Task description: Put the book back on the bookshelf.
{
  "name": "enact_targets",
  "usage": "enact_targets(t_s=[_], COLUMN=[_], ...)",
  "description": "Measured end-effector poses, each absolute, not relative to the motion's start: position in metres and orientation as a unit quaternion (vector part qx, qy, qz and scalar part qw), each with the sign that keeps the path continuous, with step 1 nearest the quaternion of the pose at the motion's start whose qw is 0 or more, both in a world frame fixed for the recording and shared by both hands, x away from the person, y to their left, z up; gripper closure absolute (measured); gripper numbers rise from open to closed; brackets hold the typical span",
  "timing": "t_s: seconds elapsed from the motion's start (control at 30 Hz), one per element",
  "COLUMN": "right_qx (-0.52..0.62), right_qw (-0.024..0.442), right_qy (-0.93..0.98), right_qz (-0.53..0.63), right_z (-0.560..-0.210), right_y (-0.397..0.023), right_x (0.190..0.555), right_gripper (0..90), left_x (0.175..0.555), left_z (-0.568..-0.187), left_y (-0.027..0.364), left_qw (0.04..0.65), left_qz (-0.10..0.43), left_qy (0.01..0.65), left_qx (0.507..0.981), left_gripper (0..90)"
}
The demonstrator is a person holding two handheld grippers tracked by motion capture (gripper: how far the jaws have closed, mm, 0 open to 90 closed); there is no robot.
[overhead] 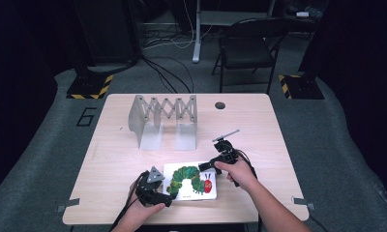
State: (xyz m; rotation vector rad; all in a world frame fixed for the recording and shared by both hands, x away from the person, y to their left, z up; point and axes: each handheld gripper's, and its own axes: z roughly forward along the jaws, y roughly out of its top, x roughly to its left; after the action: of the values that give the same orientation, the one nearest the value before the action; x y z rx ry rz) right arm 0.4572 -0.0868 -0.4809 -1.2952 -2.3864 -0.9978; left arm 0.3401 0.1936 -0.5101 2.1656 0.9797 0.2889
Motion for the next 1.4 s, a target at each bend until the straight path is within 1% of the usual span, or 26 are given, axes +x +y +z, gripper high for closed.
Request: enact_targets(t_s=[0.47,0.53,0.57,0.73,1.17,1.37,1.4], right_qx=[-0.428,-0.427,-0.423,-0.426,-0.424,-0.430,-0.423], right_qw=[0.112,0.112,0.111,0.111,0.105,0.104,0.097], right_qy=[-0.825,-0.826,-0.827,-0.825,-0.828,-0.826,-0.831], right_qz=[-0.351,-0.351,-0.353,-0.356,-0.353,-0.351,-0.349], right_z=[-0.469,-0.468,-0.467,-0.465,-0.466,-0.466,-0.466], right_y=[-0.087,-0.087,-0.087,-0.087,-0.087,-0.087,-0.087], right_x=[0.448,0.447,0.447,0.445,0.446,0.446,0.446], right_gripper=[43.2,43.2,43.2,43.2,43.9,47.0,48.2], left_x=[0.344,0.345,0.345,0.348,0.350,0.350,0.350], left_z=[-0.511,-0.511,-0.510,-0.511,-0.509,-0.508,-0.508], left_y=[0.195,0.196,0.196,0.197,0.197,0.199,0.199], left_qw=[0.369,0.373,0.375,0.378,0.377,0.377,0.378], left_qz=[0.092,0.084,0.076,0.064,0.061,0.057,0.057], left_qy=[0.374,0.367,0.367,0.367,0.368,0.374,0.378], left_qx=[0.846,0.848,0.848,0.848,0.848,0.846,0.843], left_gripper=[9.3,11.1,14.0,14.2,15.2,17.3,18.4])
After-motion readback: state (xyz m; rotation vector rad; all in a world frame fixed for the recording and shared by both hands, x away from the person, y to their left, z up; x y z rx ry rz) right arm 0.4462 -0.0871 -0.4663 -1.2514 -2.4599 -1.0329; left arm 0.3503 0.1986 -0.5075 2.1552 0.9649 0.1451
